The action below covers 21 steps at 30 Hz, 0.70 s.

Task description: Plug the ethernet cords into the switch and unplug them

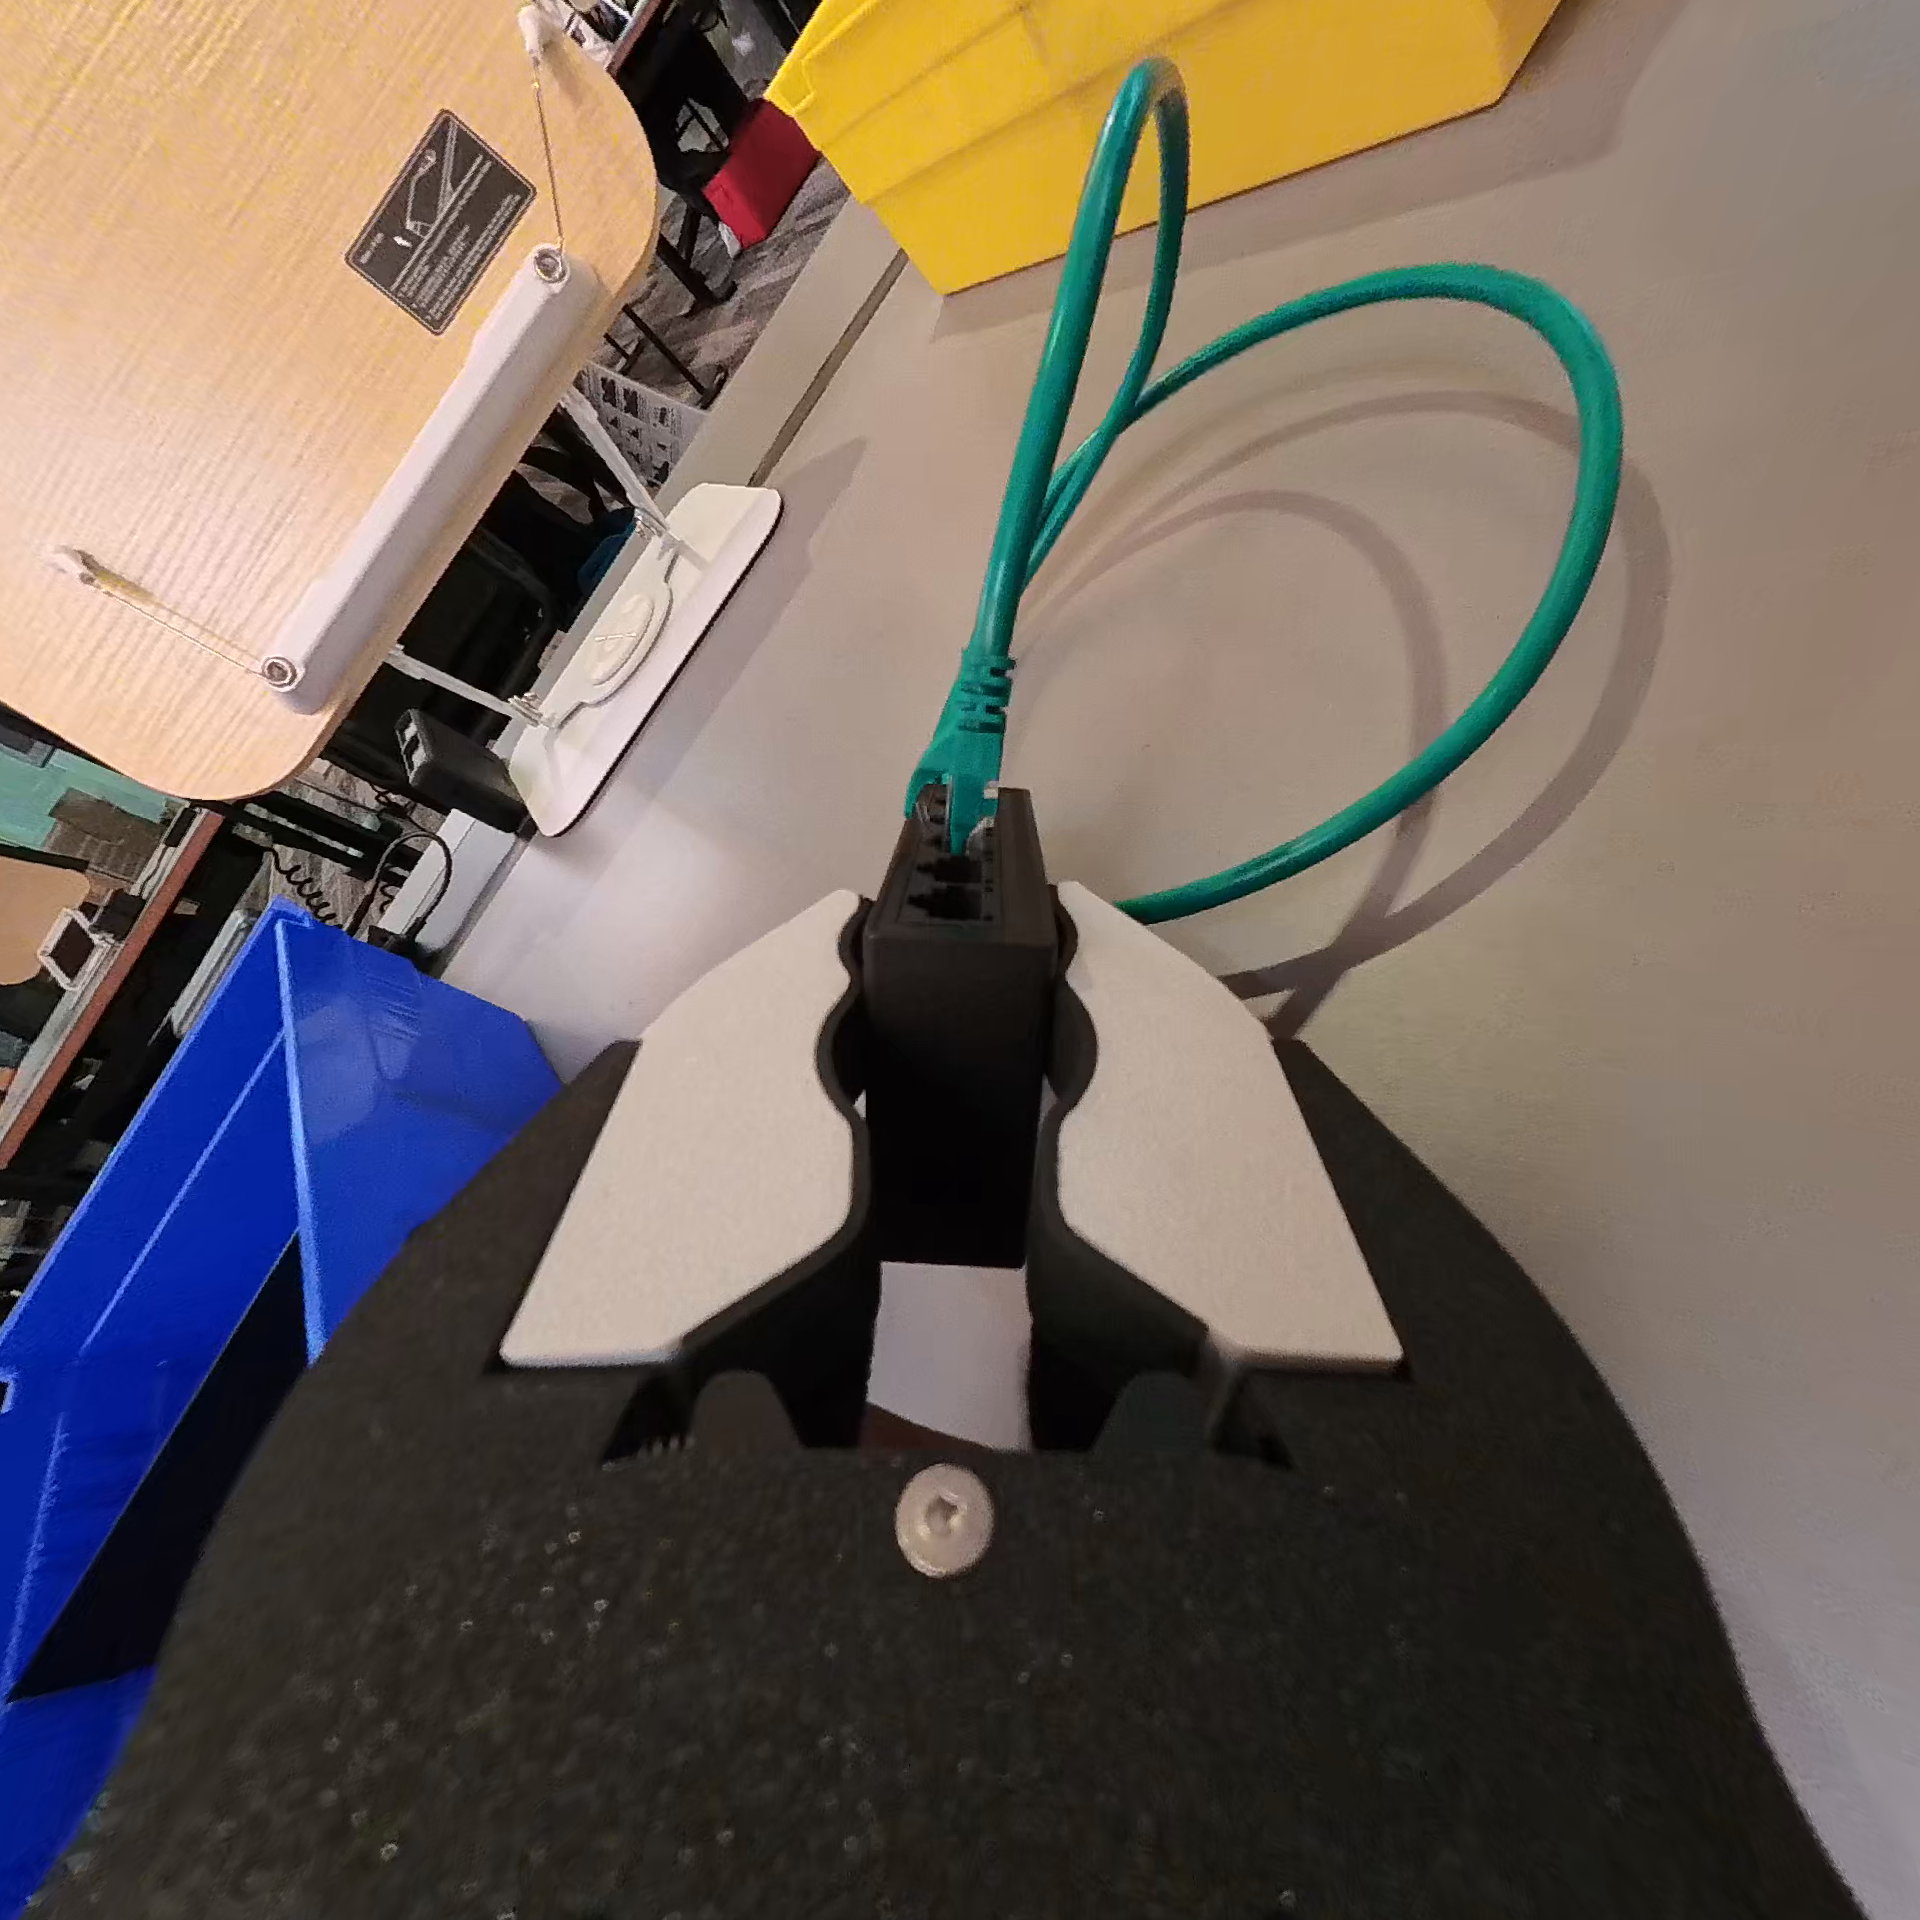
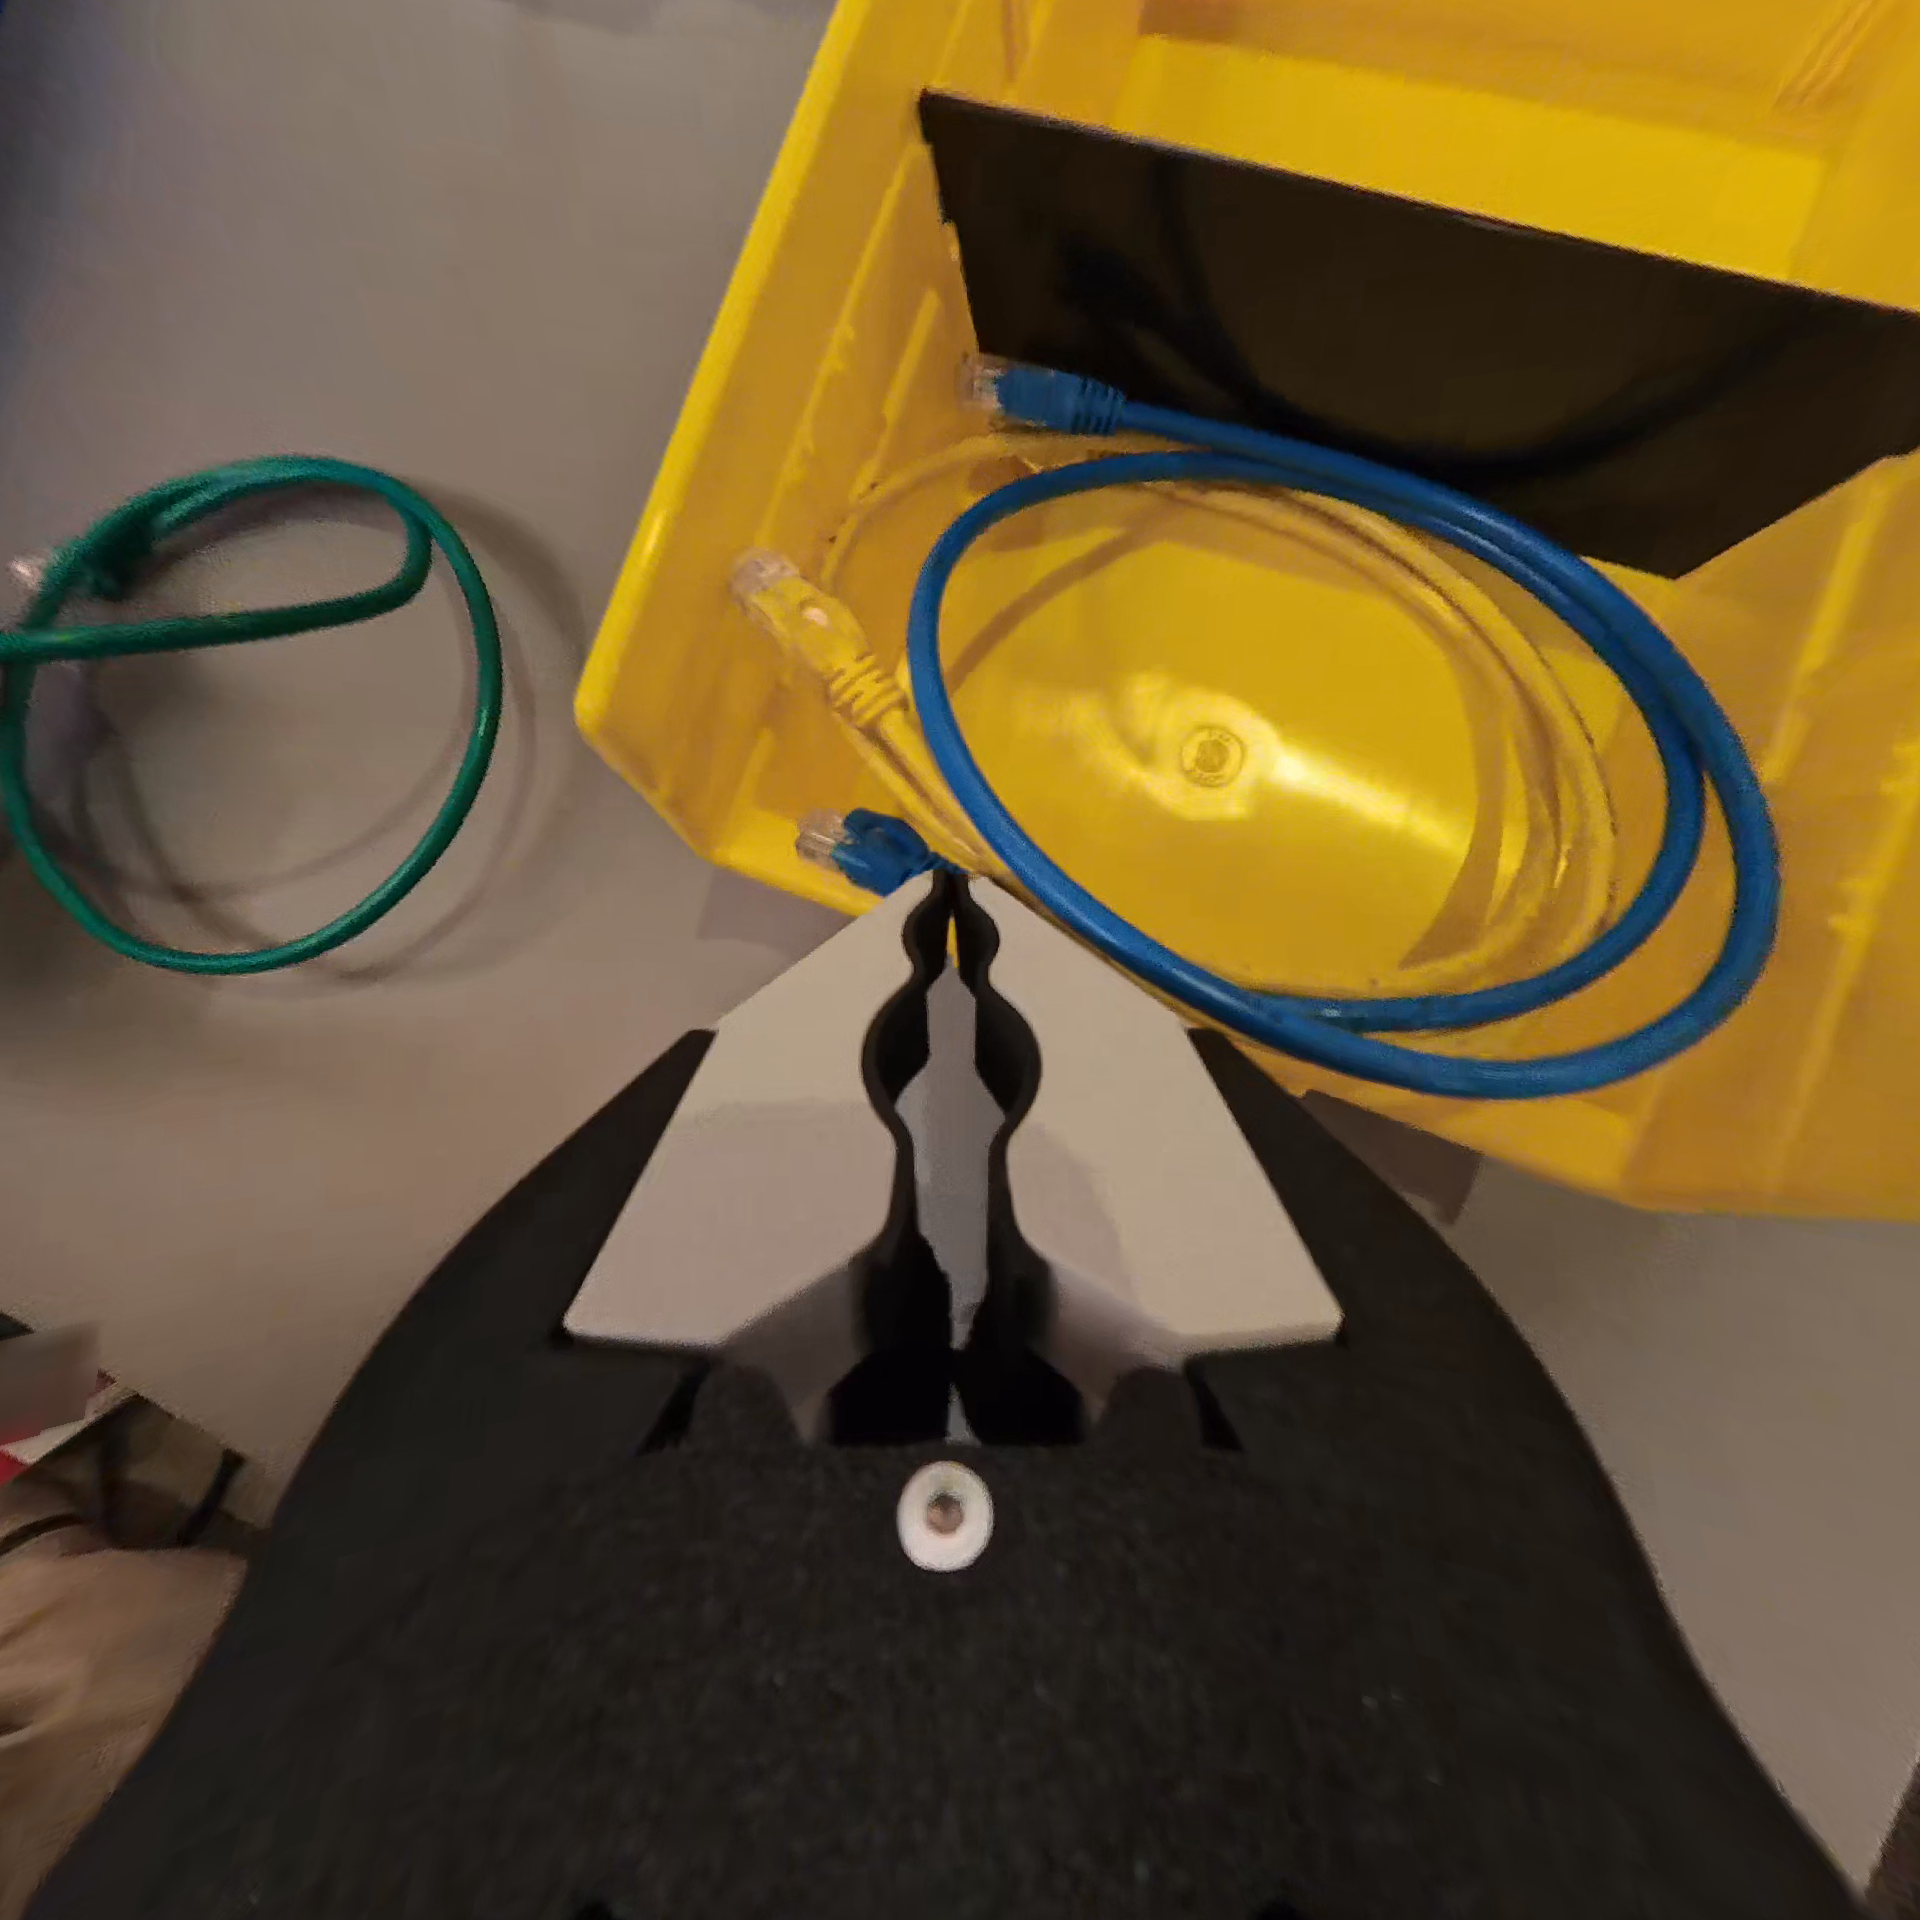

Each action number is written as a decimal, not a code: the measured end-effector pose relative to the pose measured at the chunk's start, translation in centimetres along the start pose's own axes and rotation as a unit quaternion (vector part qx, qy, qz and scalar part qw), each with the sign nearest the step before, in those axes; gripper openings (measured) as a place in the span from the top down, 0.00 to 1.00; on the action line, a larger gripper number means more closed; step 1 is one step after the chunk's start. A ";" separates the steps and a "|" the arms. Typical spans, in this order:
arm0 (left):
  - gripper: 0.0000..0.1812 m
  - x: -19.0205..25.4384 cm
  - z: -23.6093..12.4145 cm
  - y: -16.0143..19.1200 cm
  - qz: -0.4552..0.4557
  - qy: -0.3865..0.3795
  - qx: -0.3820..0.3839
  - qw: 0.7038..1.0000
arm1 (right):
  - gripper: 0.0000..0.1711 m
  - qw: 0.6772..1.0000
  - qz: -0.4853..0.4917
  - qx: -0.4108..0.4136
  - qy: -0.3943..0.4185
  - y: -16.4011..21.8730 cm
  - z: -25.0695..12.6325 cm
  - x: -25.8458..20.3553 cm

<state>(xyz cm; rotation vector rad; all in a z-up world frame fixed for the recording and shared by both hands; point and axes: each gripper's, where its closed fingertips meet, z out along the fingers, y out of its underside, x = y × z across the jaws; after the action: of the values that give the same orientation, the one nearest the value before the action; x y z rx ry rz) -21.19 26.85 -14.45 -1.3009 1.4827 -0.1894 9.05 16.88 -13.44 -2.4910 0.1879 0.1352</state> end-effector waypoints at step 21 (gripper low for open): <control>0.84 -0.1 -0.1 0.1 0.000 -0.001 0.000 1.000 | 0.88 0.985 -0.014 0.084 -0.152 -1.2 -0.5 -6.7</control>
<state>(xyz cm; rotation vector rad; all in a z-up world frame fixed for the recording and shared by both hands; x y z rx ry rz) -21.39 26.95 -14.42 -1.3010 1.4813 -0.1887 2.70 18.25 -11.36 -2.2699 0.0338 0.4636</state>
